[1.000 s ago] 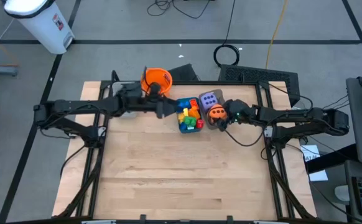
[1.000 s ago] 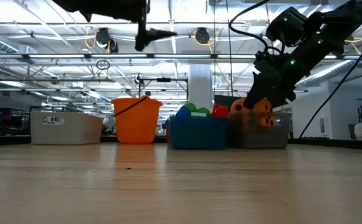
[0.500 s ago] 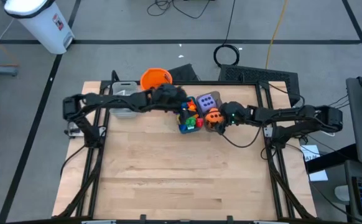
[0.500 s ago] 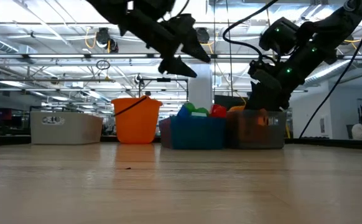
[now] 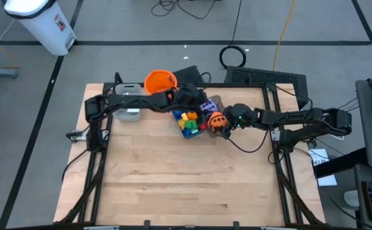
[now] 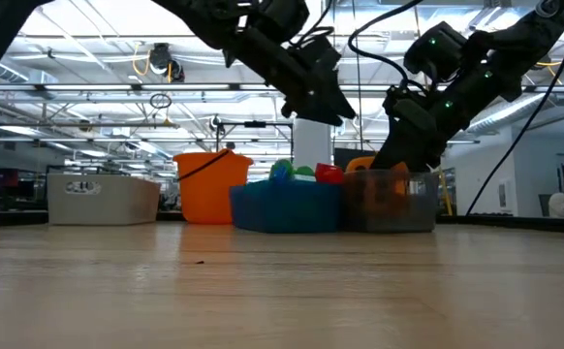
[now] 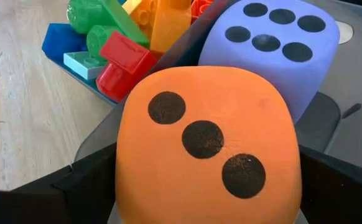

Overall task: Pick & Place Toys
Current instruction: Put the orange dice into the black bin, then return to Home Position

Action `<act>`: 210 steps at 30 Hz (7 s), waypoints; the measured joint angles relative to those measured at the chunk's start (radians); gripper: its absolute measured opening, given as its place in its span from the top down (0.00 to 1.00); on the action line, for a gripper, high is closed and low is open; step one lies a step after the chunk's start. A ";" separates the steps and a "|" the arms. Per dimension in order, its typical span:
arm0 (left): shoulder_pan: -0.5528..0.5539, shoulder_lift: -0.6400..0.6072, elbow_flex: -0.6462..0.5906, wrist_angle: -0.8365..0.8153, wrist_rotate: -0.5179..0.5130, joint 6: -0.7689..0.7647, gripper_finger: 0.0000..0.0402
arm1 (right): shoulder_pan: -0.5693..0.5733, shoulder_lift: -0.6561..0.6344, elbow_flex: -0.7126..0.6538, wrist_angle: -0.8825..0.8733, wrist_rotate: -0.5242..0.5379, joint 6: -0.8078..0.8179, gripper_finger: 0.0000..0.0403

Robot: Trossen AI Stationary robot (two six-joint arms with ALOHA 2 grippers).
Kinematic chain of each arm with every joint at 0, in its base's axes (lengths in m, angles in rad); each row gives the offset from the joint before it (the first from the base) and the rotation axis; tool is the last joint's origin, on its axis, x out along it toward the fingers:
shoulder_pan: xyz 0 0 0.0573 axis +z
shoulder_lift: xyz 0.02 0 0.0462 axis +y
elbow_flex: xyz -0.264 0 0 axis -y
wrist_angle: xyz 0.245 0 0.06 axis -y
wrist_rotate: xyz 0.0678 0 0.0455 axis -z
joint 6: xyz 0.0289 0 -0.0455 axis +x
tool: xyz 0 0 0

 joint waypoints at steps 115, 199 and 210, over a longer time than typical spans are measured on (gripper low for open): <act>0.127 -1.645 -0.694 -0.341 0.044 -0.260 0.74 | -0.008 -0.925 0.018 -0.244 0.162 -0.011 0.97; 0.126 -1.914 -1.470 0.109 0.103 -0.352 0.74 | -0.007 -1.063 -0.510 0.410 0.029 -0.179 0.99; 0.127 -1.914 -1.470 0.108 0.103 -0.353 0.74 | -0.007 -1.063 -0.510 0.410 0.029 -0.179 0.99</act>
